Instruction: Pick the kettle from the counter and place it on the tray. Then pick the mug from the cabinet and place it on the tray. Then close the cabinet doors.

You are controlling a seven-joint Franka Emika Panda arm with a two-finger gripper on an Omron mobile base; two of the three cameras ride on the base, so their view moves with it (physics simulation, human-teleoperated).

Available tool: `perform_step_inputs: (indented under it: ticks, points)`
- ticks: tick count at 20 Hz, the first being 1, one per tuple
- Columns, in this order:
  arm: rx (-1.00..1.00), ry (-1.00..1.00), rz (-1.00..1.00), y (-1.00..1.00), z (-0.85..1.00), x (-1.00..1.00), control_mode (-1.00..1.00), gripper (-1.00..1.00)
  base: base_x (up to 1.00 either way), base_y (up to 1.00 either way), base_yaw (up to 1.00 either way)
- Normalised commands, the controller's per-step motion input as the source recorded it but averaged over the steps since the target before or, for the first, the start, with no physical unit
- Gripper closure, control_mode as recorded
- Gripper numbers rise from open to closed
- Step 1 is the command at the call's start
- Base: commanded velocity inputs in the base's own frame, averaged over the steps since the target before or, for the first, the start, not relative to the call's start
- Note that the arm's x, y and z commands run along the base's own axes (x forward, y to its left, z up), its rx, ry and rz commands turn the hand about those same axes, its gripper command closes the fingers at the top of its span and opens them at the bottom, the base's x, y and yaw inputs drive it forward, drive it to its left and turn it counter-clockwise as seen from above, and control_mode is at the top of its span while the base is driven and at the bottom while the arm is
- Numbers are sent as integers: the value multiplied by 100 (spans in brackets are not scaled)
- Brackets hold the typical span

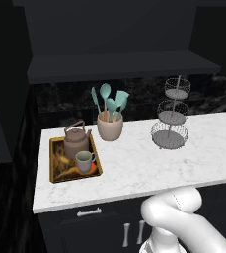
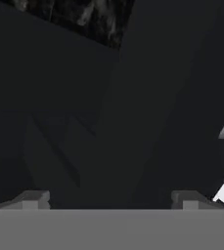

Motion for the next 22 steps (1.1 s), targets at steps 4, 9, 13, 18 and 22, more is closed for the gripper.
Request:
perform_step_inputs:
  ticks: [4,9,13,18,22]
  points:
    - [-45,-9,0,82,26,-1,-100,-100,0,0,0]
    - [-43,-4,-2,90,28,0,-100,-100,0,0,0]
    - [-34,0,-8,93,33,7,-100,-100,0,0,0]
    - [-32,0,-13,96,24,28,-100,-100,0,0,0]
    - [-30,0,-17,98,18,46,-100,-100,0,0,0]
